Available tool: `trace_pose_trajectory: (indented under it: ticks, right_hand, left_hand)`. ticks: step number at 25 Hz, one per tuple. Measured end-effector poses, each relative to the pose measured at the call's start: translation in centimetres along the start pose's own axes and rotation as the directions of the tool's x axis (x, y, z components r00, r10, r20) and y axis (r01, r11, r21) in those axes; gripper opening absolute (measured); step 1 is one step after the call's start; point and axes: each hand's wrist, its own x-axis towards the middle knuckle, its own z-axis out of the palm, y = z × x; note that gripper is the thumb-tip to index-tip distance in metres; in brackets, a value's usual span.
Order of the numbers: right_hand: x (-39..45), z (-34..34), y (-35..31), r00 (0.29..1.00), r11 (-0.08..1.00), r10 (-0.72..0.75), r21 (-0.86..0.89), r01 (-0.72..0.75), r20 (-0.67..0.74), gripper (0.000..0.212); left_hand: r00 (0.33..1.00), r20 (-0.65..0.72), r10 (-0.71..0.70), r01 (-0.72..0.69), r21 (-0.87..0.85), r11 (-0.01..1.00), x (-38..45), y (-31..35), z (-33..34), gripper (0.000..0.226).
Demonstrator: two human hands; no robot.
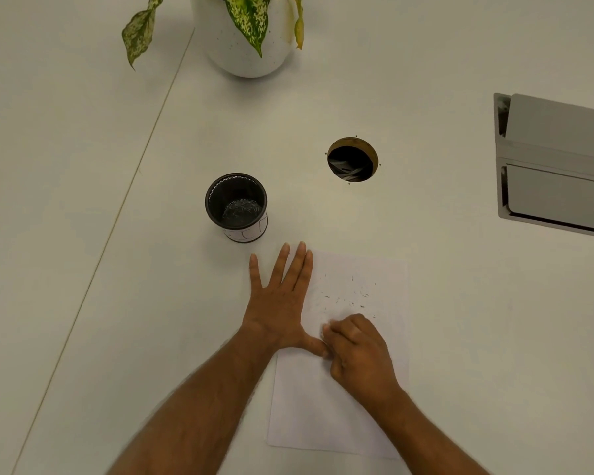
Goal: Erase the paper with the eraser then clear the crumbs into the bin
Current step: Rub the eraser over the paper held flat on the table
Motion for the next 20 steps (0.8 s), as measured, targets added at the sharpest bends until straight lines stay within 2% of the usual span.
trace_pose_trajectory:
  ticks: [1,4,7,13,16,18,20]
  right_hand:
    - [0.3,0.2,-0.1,1.0,1.0,-0.002,-0.017,0.002,-0.01,0.014]
    - [1.9,0.5,-0.2,1.0,0.999,0.019,-0.04,-0.019,-0.004,0.036]
    - [4.9,0.8,0.2,0.999,0.997,0.051,-0.052,-0.051,-0.013,0.021]
    - [9.5,0.9,1.3,0.997,0.995,0.081,-0.057,-0.08,0.008,0.019]
    - [7.7,0.6,1.4,0.999,0.998,0.051,-0.034,-0.05,0.007,0.024]
    - [5.1,0.4,0.8,1.0,0.999,0.0,-0.032,0.0,0.017,0.016]
    - [2.5,0.1,0.0,0.999,1.0,-0.011,-0.01,0.012,0.045,0.032]
  left_hand:
    - [1.0,0.001,-0.003,0.003,0.003,1.0,0.0,0.0,0.0,0.158]
    - [1.0,0.008,-0.003,0.003,0.008,1.0,0.1,-0.1,0.2,0.153]
    - [1.0,0.004,0.007,-0.007,0.006,1.0,0.0,-0.2,0.2,0.155]
    - [1.0,-0.001,0.0,0.0,-0.012,1.0,-0.1,0.0,-0.1,0.159]
    - [1.0,-0.003,0.0,0.0,-0.01,1.0,-0.1,0.0,0.0,0.159]
    - [1.0,-0.004,0.002,-0.002,-0.005,1.0,-0.1,0.0,0.0,0.158]
    - [1.0,-0.01,-0.004,0.004,0.007,1.0,-0.1,0.0,0.0,0.157]
